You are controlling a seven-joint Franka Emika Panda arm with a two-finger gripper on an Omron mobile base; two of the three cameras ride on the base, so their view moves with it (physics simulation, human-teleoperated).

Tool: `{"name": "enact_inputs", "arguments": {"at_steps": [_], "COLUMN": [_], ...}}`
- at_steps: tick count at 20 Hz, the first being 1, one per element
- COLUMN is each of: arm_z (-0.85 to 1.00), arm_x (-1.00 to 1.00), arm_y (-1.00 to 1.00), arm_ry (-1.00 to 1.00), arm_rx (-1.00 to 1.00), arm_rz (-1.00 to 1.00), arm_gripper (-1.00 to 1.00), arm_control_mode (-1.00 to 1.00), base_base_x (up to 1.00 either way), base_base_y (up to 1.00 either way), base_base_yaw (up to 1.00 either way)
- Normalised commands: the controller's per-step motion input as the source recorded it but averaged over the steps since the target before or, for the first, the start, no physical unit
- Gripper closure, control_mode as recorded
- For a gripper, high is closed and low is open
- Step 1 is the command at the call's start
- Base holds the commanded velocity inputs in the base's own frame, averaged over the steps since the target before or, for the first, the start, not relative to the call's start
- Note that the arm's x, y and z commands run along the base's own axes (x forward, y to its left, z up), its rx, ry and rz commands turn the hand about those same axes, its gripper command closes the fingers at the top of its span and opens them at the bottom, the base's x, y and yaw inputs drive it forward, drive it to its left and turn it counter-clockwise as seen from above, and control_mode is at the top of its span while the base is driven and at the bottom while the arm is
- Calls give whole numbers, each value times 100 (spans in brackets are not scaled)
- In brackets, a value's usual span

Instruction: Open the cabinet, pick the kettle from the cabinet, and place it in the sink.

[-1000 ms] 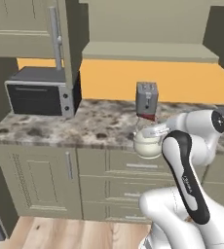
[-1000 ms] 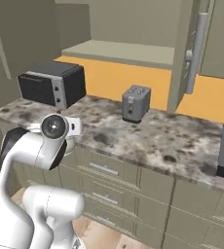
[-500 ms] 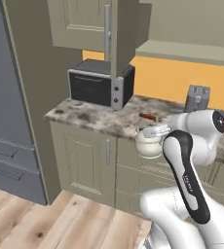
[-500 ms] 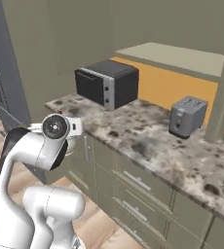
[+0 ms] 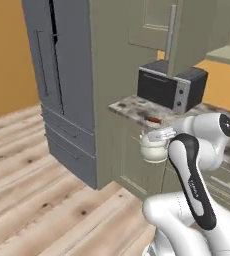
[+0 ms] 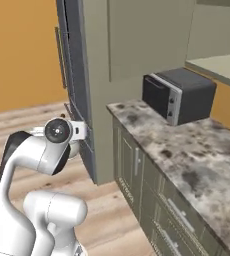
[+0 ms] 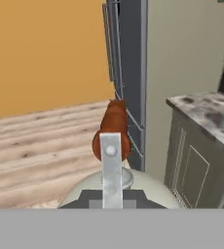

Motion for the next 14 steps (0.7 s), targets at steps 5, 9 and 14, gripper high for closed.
{"name": "enact_inputs", "arguments": {"at_steps": [5,9,14], "arm_z": [0,0,0], "arm_x": [0,0,0], "arm_y": [0,0,0], "arm_ry": [0,0,0], "arm_rx": [0,0,0], "arm_rz": [0,0,0], "arm_gripper": [100,100,100], "arm_control_mode": [100,100,100], "base_base_x": [5,8,7], "base_base_y": [-7,-5,-4], "base_base_yaw": [70,76,79]}}
